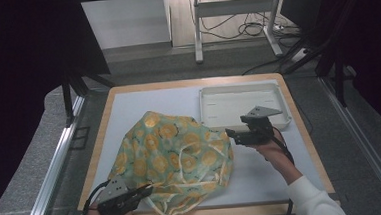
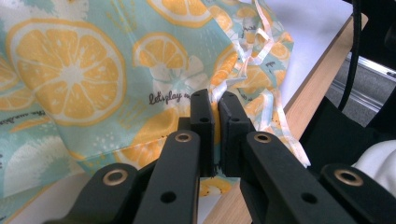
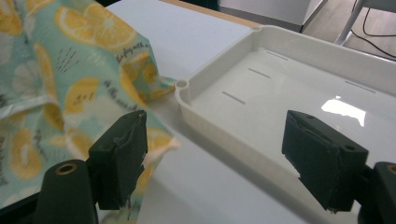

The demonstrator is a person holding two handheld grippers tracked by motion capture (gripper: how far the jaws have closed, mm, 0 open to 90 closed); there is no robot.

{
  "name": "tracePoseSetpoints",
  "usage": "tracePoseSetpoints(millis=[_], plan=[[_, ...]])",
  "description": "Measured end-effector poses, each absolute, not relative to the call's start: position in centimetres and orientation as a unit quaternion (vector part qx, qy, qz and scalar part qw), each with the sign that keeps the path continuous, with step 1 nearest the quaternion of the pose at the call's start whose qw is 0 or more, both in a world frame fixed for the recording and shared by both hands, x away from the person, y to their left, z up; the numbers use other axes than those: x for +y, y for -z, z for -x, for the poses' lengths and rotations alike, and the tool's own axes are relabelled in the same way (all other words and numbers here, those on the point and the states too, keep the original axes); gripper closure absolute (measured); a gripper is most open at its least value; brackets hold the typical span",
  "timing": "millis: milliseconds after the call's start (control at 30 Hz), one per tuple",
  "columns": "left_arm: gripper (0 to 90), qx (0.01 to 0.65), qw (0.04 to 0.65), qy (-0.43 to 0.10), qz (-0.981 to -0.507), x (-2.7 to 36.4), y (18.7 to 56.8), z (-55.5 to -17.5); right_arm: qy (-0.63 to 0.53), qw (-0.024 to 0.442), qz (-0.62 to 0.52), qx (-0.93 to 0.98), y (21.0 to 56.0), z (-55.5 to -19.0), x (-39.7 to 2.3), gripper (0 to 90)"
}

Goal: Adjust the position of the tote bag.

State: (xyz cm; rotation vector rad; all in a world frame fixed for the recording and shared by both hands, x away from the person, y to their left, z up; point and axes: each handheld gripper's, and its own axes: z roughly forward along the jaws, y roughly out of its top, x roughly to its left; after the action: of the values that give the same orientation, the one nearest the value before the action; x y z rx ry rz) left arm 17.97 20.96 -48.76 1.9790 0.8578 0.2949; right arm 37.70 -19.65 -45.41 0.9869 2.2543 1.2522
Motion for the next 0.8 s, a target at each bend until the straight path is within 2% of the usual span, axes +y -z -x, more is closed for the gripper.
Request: tracePoseSetpoints(millis=[267, 433, 800], plan=[[86.5, 0.349, 0.462, -0.116, -0.807, 20.9, 49.1, -17.9, -0.406, 0.151, -0.336, 0.837, 48.0, -38.7, -16.7, 31.3], [86.5, 0.348, 0.46, -0.116, -0.809, 20.9, 49.2, -17.9, -0.39, 0.137, -0.342, 0.844, 49.7, -38.8, -16.3, 37.1], [86.4, 0.348, 0.461, -0.115, -0.808, 20.9, 49.2, -17.9, -0.378, 0.105, -0.315, 0.864, 51.2, -38.7, -15.0, 41.5]])
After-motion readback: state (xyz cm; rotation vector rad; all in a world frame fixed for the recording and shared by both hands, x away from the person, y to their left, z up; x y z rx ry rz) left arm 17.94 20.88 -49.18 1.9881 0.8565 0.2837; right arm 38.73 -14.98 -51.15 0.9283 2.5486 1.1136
